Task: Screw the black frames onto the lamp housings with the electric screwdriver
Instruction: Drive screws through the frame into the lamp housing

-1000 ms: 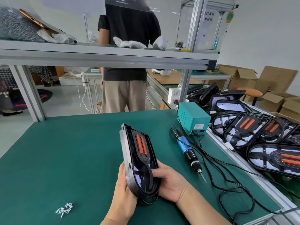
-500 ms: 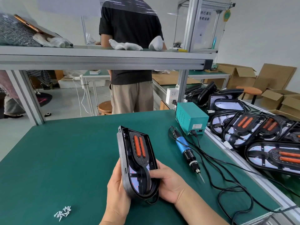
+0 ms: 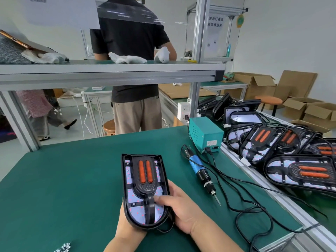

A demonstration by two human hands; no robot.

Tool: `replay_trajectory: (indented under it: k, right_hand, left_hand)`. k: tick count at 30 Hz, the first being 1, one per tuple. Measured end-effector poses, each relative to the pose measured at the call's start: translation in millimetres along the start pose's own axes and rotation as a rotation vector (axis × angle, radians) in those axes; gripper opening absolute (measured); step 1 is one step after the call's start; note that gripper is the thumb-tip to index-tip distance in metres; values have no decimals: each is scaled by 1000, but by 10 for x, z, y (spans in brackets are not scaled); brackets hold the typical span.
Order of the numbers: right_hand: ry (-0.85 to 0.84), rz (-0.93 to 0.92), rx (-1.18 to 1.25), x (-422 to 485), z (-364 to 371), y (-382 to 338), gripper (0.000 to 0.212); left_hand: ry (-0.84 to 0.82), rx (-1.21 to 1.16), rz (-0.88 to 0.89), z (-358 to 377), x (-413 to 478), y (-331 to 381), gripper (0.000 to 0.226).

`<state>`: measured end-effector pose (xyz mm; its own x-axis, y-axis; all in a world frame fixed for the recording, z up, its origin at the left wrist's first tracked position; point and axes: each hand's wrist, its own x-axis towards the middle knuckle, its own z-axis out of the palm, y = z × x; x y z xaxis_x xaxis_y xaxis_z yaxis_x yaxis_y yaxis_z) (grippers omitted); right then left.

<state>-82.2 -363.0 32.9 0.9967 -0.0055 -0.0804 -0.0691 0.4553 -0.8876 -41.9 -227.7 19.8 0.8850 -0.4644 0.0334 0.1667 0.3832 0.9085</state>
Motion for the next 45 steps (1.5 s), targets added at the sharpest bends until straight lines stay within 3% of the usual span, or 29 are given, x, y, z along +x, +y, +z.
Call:
replay_trajectory:
  k: [2,6,8,10,11,13,14,21,31,40,45]
  right_hand:
    - [58,-11,-66,-20,-15,-11,46]
    - [147,-1,-154,-110,-53,-50,46]
    - [171,-11,-211,-188,-66,-80,48]
    - [190,-40,-265,-265,-77,-148,50]
    - [197,-59,-284,-293,-90,-193,51]
    - [205,-100,-315,-341,-125,-304,52]
    - [213,-119,-331,-367,-147,-364,52]
    - [449,-294,-307,-486,-458,-738,47]
    - [938,-518,-15,-646,-1106,-1188,33]
    - [1309,-581,41,-689,-1708,-1347,71]
    - [1434,-614,84,-593,-1942,-1353,75]
  left_hand:
    - [-110,-73,45,-13,53,17,59]
    - [4,106,130,-112,61,-97,63]
    - [33,311,151,-174,46,-175,56]
    - [171,647,185,-220,45,-216,70]
    - [165,832,266,-244,49,-232,66]
    - [189,1308,467,-286,71,-245,22]
    - [204,1386,500,-297,105,-259,13]
    - [283,1331,240,-172,133,-181,14]
    - [293,1328,238,-196,169,-219,16]
    - [278,1323,246,-191,183,-218,18]
    - [276,1324,245,-185,189,-215,19]
